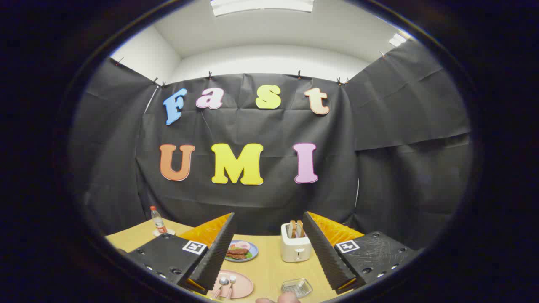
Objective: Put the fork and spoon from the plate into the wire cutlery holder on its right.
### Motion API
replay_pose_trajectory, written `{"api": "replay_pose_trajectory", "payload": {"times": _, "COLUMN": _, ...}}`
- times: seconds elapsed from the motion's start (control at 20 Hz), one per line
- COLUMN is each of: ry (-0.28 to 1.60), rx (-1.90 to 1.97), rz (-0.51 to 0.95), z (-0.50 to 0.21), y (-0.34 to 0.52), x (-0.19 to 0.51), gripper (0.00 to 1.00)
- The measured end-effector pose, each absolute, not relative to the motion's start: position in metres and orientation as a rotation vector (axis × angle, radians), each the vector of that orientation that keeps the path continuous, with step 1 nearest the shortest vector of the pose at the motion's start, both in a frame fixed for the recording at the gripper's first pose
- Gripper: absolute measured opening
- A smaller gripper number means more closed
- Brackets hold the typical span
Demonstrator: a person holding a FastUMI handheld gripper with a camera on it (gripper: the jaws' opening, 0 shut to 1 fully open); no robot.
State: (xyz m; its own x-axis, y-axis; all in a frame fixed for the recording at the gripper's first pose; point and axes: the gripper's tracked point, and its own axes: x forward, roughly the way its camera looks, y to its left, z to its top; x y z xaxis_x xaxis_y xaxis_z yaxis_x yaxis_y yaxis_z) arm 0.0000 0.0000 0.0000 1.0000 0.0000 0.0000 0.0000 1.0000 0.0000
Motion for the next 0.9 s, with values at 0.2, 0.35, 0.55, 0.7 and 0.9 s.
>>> {"api": "replay_pose_trajectory", "payload": {"times": 0.2, "ry": -0.012, "rx": -0.021, "rz": 0.016, "z": 0.002, "y": 0.012, "x": 0.000, "gripper": 0.95}}
{"api": "replay_pose_trajectory", "payload": {"times": 0.35, "ry": -0.019, "rx": -0.029, "rz": 0.031, "z": 0.003, "y": 0.022, "x": 0.004, "gripper": 0.95}}
{"api": "replay_pose_trajectory", "payload": {"times": 0.55, "ry": -0.008, "rx": -0.033, "rz": 0.053, "z": -0.003, "y": 0.035, "x": 0.008, "gripper": 0.95}}
{"api": "replay_pose_trajectory", "payload": {"times": 0.7, "ry": 0.010, "rx": -0.026, "rz": 0.071, "z": -0.010, "y": 0.043, "x": 0.010, "gripper": 0.95}}
{"api": "replay_pose_trajectory", "payload": {"times": 0.9, "ry": 0.039, "rx": -0.033, "rz": 0.078, "z": -0.021, "y": 0.041, "x": 0.013, "gripper": 0.95}}
